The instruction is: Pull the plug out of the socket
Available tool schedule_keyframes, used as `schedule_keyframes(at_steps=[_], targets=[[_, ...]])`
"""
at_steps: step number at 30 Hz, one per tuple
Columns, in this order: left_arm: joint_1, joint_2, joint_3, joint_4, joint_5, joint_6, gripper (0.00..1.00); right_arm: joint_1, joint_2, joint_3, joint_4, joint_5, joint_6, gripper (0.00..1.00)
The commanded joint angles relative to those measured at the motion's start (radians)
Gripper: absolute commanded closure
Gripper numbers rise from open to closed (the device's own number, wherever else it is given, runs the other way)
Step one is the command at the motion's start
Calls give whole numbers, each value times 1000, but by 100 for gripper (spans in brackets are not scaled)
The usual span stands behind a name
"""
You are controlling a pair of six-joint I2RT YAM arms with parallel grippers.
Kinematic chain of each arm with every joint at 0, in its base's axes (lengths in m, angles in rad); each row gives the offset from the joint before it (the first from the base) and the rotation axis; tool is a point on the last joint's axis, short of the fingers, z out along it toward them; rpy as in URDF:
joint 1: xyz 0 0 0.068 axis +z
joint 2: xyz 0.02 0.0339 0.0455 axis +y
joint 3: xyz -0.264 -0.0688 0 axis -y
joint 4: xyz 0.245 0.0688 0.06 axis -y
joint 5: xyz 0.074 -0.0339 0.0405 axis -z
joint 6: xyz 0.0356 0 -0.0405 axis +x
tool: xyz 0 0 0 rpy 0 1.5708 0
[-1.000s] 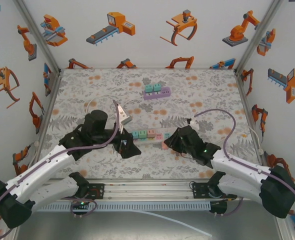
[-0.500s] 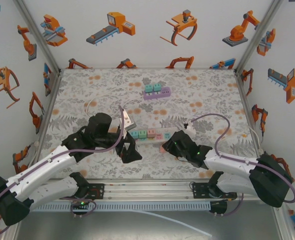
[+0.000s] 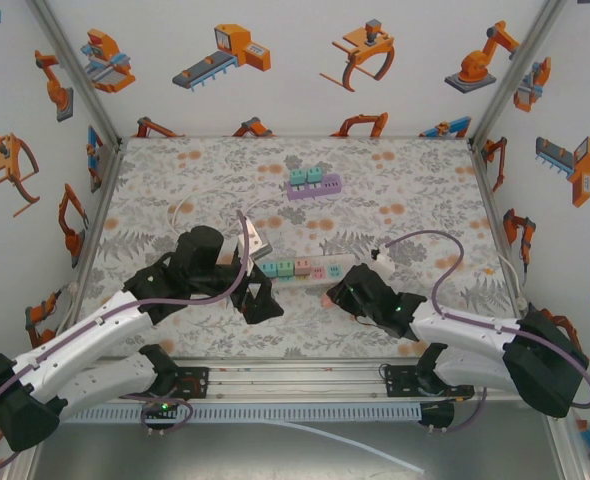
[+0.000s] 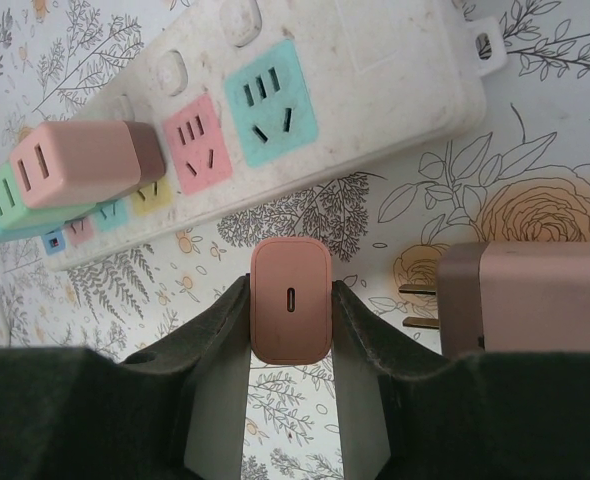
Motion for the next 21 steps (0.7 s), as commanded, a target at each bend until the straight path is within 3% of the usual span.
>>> schedule_keyframes(at_steps=[1, 21], targets=[[-7, 6, -9, -15, -15, 10, 3, 7, -17, -14, -67, 52, 6, 73], [-6, 14, 1, -31, -70, 21, 3, 6, -148, -5, -208, 93, -36, 59]])
